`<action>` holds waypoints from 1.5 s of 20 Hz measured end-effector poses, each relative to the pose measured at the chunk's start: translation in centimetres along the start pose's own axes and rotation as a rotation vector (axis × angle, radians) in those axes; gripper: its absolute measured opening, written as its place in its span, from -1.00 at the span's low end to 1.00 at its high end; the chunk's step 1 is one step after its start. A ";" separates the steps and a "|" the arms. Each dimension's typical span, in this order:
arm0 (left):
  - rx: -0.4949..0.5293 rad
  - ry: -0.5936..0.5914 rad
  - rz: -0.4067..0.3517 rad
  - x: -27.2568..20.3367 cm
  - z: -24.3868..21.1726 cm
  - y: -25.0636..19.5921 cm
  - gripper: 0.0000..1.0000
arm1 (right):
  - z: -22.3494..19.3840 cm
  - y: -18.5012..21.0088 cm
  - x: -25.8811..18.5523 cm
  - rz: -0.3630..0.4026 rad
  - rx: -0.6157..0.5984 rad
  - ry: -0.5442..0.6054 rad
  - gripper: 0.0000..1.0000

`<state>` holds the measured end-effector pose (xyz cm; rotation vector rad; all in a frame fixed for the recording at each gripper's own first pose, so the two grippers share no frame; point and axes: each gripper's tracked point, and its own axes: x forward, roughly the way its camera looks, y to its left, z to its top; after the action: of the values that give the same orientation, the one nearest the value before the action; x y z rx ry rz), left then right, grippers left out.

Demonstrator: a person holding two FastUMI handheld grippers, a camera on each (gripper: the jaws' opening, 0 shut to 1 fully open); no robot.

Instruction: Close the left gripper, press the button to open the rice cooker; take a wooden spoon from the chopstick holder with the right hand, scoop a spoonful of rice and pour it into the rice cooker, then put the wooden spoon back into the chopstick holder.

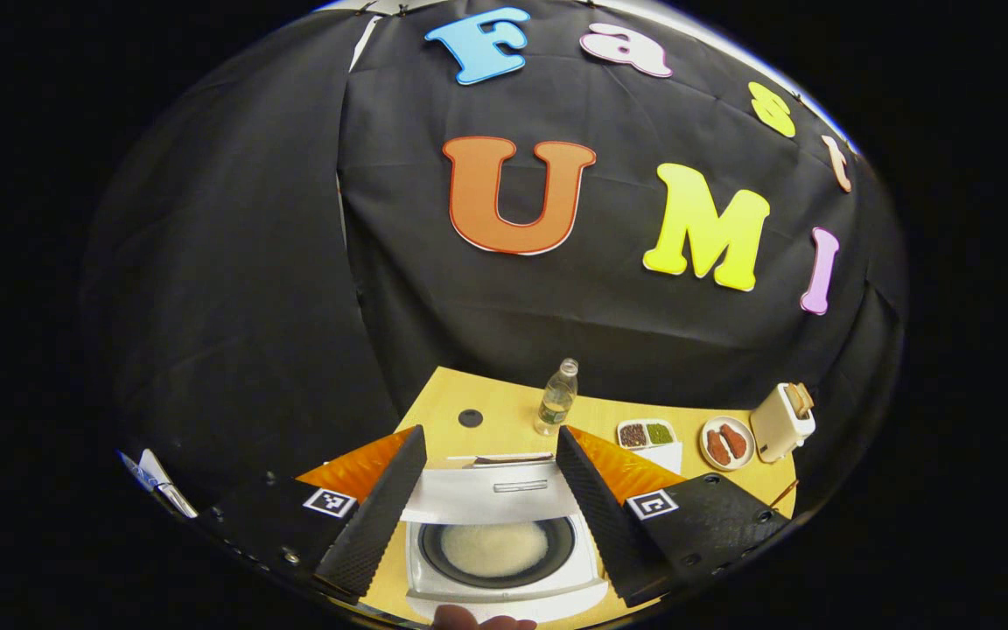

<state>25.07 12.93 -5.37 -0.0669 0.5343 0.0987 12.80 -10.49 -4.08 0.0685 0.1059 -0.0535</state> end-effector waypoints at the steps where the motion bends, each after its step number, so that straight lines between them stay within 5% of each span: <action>1: -0.005 0.027 -0.021 -0.5 -1.3 -0.6 0.94 | -0.1 0.4 0.1 0.014 0.001 0.005 1.00; 4: -0.059 0.121 -0.068 -1.6 -6.2 -1.8 0.93 | -0.1 0.9 -0.3 0.036 -0.006 0.006 0.97; 15: -0.136 0.281 -0.011 -2.6 -18.0 -1.6 1.00 | -2.2 1.4 -1.5 0.065 -0.002 0.062 1.00; 24: -0.126 0.332 0.018 -1.0 -21.7 -0.9 0.92 | -3.0 3.0 -1.2 0.105 0.005 0.086 0.97; 30: -0.030 0.334 0.080 -0.6 -22.7 -0.8 0.94 | -4.0 3.5 -0.9 0.122 0.041 0.105 1.00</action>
<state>13.13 10.11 -24.53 -0.0925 0.8692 0.1752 11.67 -6.65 -7.76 0.1189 0.2049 0.0700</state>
